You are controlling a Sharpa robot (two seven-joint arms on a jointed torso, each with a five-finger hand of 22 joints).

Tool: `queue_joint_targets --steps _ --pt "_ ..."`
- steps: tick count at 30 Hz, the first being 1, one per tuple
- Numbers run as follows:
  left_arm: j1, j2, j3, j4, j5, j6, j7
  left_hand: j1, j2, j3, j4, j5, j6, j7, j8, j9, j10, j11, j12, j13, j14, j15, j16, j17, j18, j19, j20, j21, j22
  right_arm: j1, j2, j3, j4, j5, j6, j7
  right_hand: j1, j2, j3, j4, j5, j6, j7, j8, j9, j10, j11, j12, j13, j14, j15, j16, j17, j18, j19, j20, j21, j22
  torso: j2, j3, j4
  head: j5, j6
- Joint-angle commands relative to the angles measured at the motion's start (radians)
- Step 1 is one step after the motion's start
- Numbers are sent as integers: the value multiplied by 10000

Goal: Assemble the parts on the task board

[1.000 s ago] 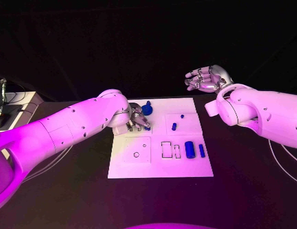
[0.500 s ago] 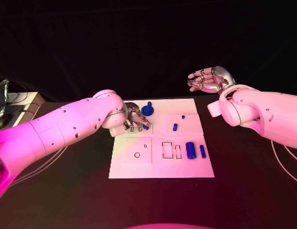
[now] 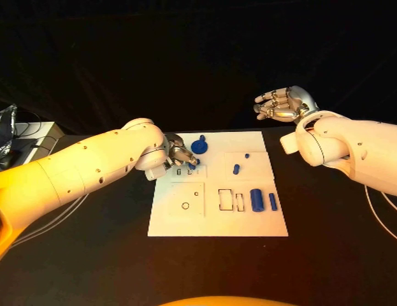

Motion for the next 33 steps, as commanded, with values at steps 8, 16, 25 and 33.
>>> queue_joint_targets --steps 8,16,25,33 --pt "2 251 -330 -195 -1164 -508 -74 34 93 1575 -1671 73 676 -560 32 714 79 -8 23 39 988 -103 -12 2471 -99 87 -7 62 669 -16 35 1 -56 -79 169 123 -85 -2 -17 -57 68 -48 59 -39 -15 -15 71 -57 -27 -67 27 -76 -11 141 -78 28 -55 -36 34 2 -22 67 -29" --pt "-8 343 -421 -297 -1282 -535 -86 37 92 1568 -1674 94 694 -567 26 714 118 -14 46 90 991 -111 -8 2478 -104 103 -13 71 693 -17 27 1 -39 -88 177 125 -97 0 -21 -55 66 -51 64 -44 -18 -20 76 -61 -40 -71 33 -89 -13 141 -88 34 -54 -63 34 -1 -13 38 -96" --pt "-16 332 -455 -238 -1403 -392 -126 37 92 1566 -1674 105 701 -569 21 714 126 -17 46 93 991 -114 -8 2479 -104 105 -16 72 696 -18 21 1 -12 -94 192 122 -99 0 -21 -56 66 -51 65 -45 -19 -22 77 -63 -44 -74 35 -94 -14 141 -92 36 -54 -72 24 -5 -3 40 -153" --pt "-23 254 -479 -134 -1440 -235 -177 38 91 1562 -1675 114 707 -572 15 713 129 -19 41 88 991 -117 -7 2480 -107 114 -20 76 709 -18 10 1 9 -95 200 123 -106 0 -23 -56 66 -52 67 -48 -21 -25 80 -65 -51 -77 38 -102 -15 142 -98 40 -54 -89 31 -10 9 39 -199"
